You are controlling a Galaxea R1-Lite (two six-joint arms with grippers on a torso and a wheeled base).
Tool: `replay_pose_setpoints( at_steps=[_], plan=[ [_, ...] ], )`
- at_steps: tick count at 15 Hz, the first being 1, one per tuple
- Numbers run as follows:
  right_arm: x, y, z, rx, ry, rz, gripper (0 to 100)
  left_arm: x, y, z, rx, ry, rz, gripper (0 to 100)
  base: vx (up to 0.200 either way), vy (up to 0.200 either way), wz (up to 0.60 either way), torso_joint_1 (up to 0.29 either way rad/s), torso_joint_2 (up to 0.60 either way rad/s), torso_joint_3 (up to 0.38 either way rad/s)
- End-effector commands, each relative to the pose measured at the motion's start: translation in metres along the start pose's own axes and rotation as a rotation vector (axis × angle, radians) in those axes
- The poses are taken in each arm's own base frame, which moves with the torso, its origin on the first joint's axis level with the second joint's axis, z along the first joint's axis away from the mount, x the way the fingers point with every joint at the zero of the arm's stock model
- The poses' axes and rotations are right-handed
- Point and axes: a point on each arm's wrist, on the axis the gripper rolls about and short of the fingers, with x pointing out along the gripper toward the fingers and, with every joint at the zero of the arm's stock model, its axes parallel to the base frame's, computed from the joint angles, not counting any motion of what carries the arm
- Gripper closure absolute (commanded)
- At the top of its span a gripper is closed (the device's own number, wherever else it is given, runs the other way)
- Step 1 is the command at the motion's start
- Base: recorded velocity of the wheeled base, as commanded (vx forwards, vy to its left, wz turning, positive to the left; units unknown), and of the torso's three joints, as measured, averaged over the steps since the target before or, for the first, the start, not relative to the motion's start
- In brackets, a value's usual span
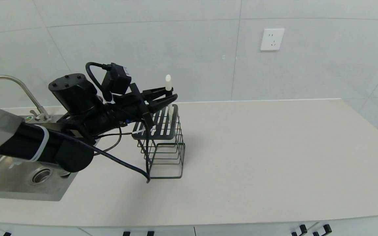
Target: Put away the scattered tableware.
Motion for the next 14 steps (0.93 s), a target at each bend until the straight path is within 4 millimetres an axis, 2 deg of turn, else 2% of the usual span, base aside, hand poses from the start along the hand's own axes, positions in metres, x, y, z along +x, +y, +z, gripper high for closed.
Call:
replay_pose_setpoints(
  at_steps=[1,4,14],
  plan=[
    [0.000,0.000,0.000,0.000,0.003,0.001,100,0.000,-0.001,-0.013,-0.018,0.018,-0.001,100,0.000,0.000,0.00,0.000,0.00,0.000],
    [0.000,0.000,0.000,0.000,0.001,0.001,100,-0.002,-0.001,-0.024,-0.024,0.027,0.005,100,0.000,0.000,0.00,0.000,0.00,0.000],
    [0.000,0.000,0.000,-0.001,0.003,0.001,100,-0.003,-0.003,-0.035,-0.032,0.036,0.006,100,0.000,0.000,0.00,0.000,0.00,0.000]
  ],
)
